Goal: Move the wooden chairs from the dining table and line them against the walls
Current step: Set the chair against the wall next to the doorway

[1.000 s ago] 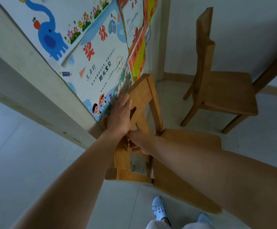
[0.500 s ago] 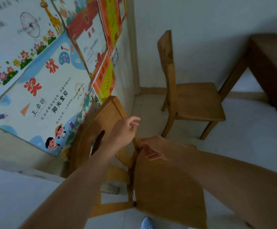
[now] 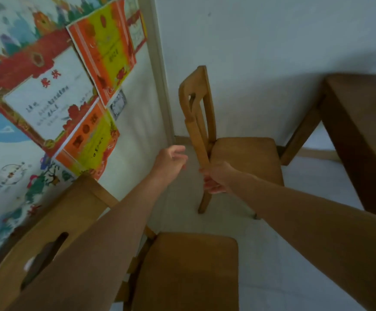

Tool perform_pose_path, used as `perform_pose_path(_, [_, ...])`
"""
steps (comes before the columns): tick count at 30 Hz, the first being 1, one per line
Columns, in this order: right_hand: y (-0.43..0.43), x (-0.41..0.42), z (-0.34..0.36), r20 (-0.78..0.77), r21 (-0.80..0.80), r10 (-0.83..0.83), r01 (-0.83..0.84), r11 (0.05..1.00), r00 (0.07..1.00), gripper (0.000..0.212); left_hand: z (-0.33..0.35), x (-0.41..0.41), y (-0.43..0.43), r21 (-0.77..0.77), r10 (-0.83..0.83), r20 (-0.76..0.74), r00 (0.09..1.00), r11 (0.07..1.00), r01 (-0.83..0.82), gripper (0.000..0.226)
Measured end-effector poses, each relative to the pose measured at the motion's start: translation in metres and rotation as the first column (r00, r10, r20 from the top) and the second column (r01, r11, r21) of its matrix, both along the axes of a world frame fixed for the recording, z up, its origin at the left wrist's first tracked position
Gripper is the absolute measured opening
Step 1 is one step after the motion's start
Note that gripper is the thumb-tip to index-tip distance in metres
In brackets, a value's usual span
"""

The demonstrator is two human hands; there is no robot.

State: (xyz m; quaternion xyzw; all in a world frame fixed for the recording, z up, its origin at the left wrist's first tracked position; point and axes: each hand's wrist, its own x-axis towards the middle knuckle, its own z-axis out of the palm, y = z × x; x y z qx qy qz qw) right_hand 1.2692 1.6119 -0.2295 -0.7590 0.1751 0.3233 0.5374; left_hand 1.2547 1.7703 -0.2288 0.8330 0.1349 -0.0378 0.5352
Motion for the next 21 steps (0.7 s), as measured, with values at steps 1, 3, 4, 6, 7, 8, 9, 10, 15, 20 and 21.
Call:
perform_pose_path(1, [-0.008, 0.018, 0.001, -0.001, -0.006, 0.001, -0.001, 1.0, 1.0, 0.033, 0.001, 0.016, -0.007, -0.038, 0.038, -0.018, 0.999, 0.999, -0.038, 0.04])
perform_pose_path(3, [-0.019, 0.052, 0.002, -0.003, -0.032, 0.01, -0.01, 0.999, 1.0, 0.029, 0.004, 0.046, -0.02, -0.115, 0.114, -0.048, 0.992, 0.986, -0.119, 0.042])
perform_pose_path(4, [-0.024, 0.069, 0.002, -0.001, -0.041, 0.021, -0.021, 0.999, 1.0, 0.028, 0.005, 0.062, -0.025, -0.143, 0.151, -0.063, 0.987, 0.977, -0.159, 0.043])
perform_pose_path(6, [-0.03, 0.097, -0.004, 0.024, -0.048, 0.062, -0.06, 0.997, 0.998, 0.031, 0.005, 0.086, -0.031, -0.173, 0.213, -0.096, 0.972, 0.958, -0.227, 0.048])
perform_pose_path(7, [-0.031, 0.11, -0.008, 0.041, -0.048, 0.09, -0.088, 0.995, 0.995, 0.035, 0.005, 0.098, -0.034, -0.168, 0.231, -0.114, 0.966, 0.954, -0.248, 0.049])
perform_pose_path(8, [-0.031, 0.122, -0.012, 0.052, -0.048, 0.113, -0.111, 0.993, 0.992, 0.038, 0.004, 0.108, -0.036, -0.155, 0.24, -0.127, 0.962, 0.953, -0.258, 0.048])
perform_pose_path(9, [-0.03, 0.133, -0.016, 0.056, -0.048, 0.131, -0.128, 0.991, 0.99, 0.04, 0.003, 0.118, -0.037, -0.14, 0.246, -0.134, 0.96, 0.954, -0.264, 0.045])
perform_pose_path(10, [-0.027, 0.144, -0.021, 0.057, -0.052, 0.15, -0.147, 0.988, 0.987, 0.044, 0.001, 0.129, -0.039, -0.126, 0.253, -0.141, 0.957, 0.954, -0.27, 0.044])
perform_pose_path(15, [-0.005, 0.186, -0.044, 0.09, -0.053, 0.265, -0.261, 0.964, 0.96, 0.081, -0.019, 0.17, -0.039, -0.067, 0.302, -0.211, 0.929, 0.944, -0.322, 0.062])
perform_pose_path(20, [0.019, 0.207, -0.065, 0.117, -0.019, 0.324, -0.324, 0.946, 0.939, 0.076, -0.029, 0.201, -0.033, -0.043, 0.288, -0.269, 0.919, 0.95, -0.31, 0.038])
perform_pose_path(21, [0.023, 0.21, -0.069, 0.111, -0.006, 0.326, -0.327, 0.945, 0.939, 0.074, -0.029, 0.206, -0.03, -0.013, 0.28, -0.279, 0.919, 0.955, -0.295, 0.037])
